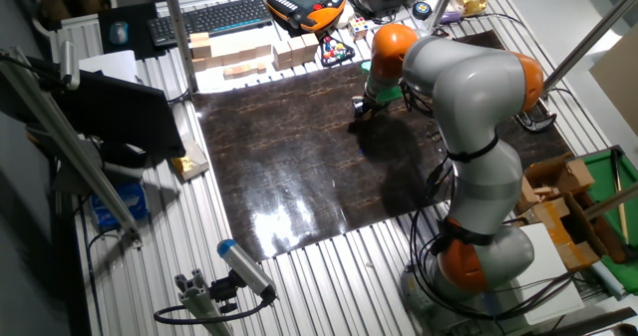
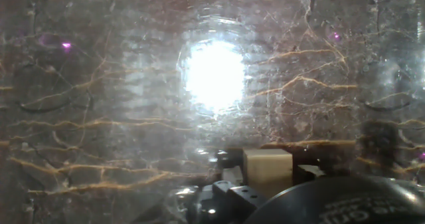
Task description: Pick up one small block
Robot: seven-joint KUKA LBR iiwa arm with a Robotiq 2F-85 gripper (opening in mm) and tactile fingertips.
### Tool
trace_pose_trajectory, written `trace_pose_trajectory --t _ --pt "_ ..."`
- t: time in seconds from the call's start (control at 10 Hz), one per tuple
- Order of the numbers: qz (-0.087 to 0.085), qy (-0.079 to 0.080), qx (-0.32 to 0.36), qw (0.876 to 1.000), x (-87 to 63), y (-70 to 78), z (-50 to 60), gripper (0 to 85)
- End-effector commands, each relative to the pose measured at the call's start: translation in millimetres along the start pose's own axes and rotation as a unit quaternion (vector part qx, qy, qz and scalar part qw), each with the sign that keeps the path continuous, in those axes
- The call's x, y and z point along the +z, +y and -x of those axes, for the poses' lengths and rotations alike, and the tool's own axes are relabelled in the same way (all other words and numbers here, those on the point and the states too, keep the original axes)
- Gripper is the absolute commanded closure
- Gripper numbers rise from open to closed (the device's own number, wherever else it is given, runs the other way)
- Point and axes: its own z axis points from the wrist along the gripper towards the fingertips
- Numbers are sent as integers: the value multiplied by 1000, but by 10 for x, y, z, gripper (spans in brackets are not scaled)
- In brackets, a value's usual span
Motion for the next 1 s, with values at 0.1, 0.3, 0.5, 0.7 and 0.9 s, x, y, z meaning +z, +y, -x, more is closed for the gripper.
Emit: trace_pose_trajectory --t 0.1,0.3,0.5,0.7,0.9 --pt "6 1 -14 1000 4 -8 2 757" --pt "4 -2 -12 1000 -74 1 -1 843" --pt "2 -5 -12 1000 -178 4 -12 843" --pt "4 -9 -9 1000 -338 19 -37 843" --pt "4 -15 -3 1000 -535 68 -62 843"
